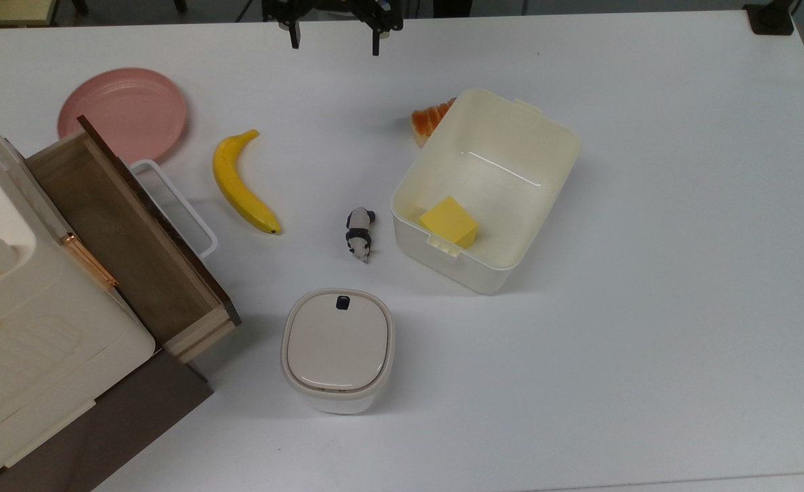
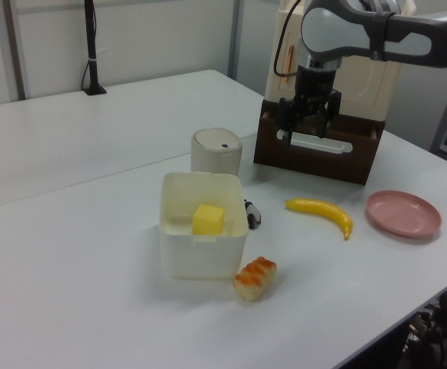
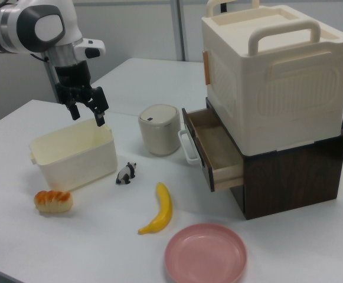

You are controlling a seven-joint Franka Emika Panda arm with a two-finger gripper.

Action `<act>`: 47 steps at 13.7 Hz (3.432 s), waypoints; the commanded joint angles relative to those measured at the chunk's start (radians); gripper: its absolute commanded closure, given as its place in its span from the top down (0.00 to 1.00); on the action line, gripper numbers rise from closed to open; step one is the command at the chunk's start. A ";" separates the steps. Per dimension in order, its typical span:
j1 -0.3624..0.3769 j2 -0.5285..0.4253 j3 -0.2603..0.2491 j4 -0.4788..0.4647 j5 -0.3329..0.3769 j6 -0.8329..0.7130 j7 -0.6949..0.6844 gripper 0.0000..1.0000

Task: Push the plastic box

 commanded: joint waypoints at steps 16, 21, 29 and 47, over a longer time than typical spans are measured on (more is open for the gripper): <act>0.022 -0.043 0.002 -0.073 0.040 -0.021 -0.341 1.00; 0.045 -0.014 0.025 -0.130 0.033 -0.002 -0.668 1.00; 0.085 0.066 0.025 -0.216 0.033 0.266 -0.854 1.00; 0.140 0.202 0.056 -0.187 0.062 0.483 -0.845 1.00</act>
